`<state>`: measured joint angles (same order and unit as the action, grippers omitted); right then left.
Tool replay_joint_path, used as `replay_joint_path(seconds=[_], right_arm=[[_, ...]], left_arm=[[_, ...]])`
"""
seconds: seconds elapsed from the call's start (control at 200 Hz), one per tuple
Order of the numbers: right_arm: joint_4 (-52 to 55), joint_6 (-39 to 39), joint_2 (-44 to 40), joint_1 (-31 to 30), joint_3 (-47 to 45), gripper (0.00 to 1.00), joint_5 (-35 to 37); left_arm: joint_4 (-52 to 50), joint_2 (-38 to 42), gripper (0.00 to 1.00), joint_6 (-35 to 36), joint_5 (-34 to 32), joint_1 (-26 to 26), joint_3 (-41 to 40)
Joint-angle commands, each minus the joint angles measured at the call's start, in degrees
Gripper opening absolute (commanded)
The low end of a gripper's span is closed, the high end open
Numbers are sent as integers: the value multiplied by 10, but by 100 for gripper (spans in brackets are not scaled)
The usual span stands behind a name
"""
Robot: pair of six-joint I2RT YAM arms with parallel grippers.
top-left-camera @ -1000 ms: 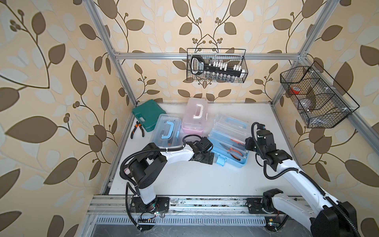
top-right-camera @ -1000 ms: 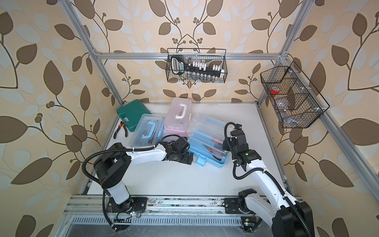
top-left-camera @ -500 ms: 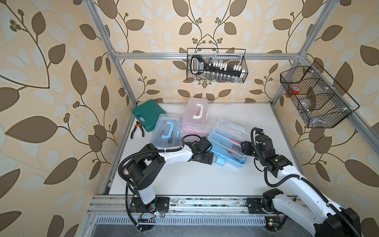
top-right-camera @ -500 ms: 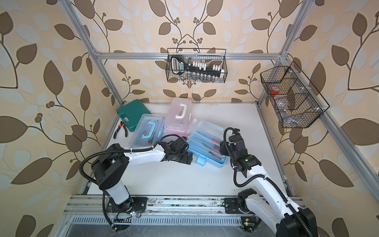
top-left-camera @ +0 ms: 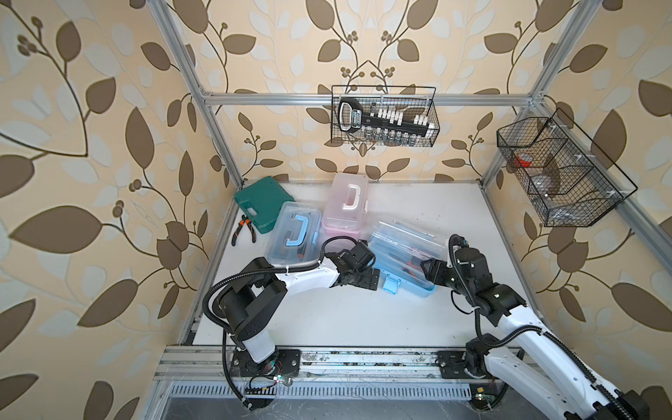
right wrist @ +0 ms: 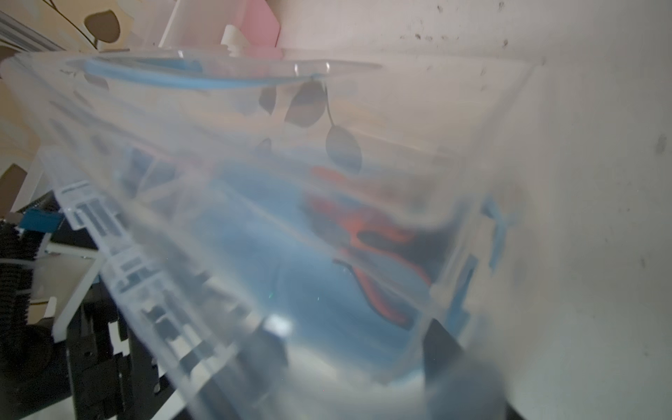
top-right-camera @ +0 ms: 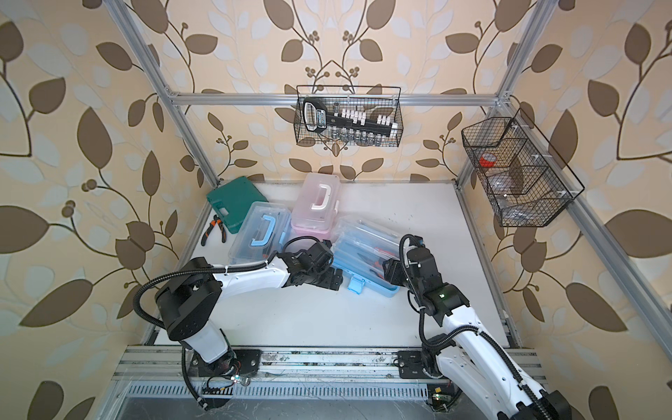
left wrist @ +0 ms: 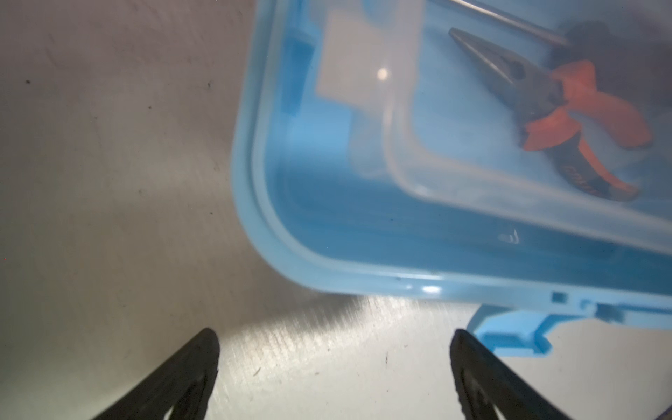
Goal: Close toolboxes
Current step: Close the toolbox lid.
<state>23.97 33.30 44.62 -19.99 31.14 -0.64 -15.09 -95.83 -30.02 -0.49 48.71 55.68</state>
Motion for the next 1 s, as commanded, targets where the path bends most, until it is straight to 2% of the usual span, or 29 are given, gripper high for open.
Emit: replay_joint_path(seconds=[0.0, 0.265, 0.525, 0.715, 1.0], right_arm=[[46, 9, -26, -5, -7, 66, -43], [93, 4, -54, -6, 25, 65, -125], [112, -5, -75, -8, 48, 65, -236], [128, -12, -75, -8, 62, 64, -235], [134, 5, -75, -7, 31, 63, -174]], left_arm=[[10, 32, 99, 15, -7, 2, -10], [3, 52, 99, 9, -13, 2, -26], [-16, 75, 99, 8, -25, 2, -37], [-31, 98, 99, 10, -32, 0, -39], [-76, 170, 99, 35, -53, -7, -11]])
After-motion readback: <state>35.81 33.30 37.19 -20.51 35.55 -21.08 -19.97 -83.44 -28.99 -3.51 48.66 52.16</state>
